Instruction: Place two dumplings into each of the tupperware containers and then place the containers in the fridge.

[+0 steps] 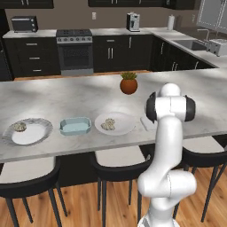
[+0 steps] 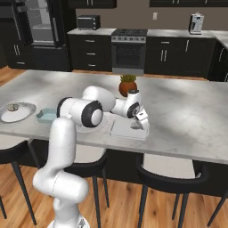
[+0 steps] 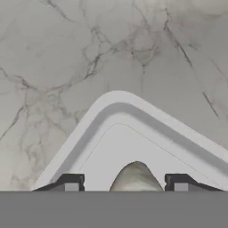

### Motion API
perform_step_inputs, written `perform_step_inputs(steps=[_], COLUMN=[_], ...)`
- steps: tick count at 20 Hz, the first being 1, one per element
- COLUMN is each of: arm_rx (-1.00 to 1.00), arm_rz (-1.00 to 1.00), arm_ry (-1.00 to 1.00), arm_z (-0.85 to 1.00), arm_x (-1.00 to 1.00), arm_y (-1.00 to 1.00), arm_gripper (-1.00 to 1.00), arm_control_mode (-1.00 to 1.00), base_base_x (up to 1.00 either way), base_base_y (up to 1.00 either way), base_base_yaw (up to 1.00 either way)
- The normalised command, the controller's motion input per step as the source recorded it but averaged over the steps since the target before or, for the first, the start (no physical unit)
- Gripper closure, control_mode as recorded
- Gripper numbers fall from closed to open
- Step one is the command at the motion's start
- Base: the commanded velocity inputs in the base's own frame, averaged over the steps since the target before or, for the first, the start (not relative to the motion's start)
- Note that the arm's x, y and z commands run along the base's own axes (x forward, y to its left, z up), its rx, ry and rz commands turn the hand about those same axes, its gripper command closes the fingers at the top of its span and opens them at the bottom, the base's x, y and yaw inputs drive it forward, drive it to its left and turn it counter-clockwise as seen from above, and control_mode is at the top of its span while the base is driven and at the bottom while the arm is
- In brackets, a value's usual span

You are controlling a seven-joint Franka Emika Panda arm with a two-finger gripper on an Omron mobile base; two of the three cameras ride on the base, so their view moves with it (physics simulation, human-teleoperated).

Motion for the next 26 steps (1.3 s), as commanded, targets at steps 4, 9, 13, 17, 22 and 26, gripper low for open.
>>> perform_step_inputs(steps=[4,9,13,17,22,26], arm_rx=[0.0,0.01,0.08,0.13,0.14,0.06], arm_rz=[-0.13,-0.11,0.0,0.0,0.02,0.27], arm_ry=[0.0,-0.01,-0.25,-0.39,-0.14,-0.05], arm_z=[0.0,0.1,0.53,0.98,0.72,0.12], arm_x=[-0.16,-0.19,-0.47,-0.35,-0.97,-1.0], arm_y=[0.26,0.45,0.41,-0.04,-0.07,0.31], arm_gripper=[-1.0,-1.0,-1.0,-1.0,-1.0,-1.0], arm_control_mode=[-1.0,-1.0,-1.0,-1.0,-1.0,-1.0], base_base_x=[0.0,0.0,0.0,0.0,0.0,0.0], base_base_y=[0.0,0.0,0.0,0.0,0.0,0.0], base_base_yaw=[0.0,0.0,0.0,0.0,0.0,0.0])
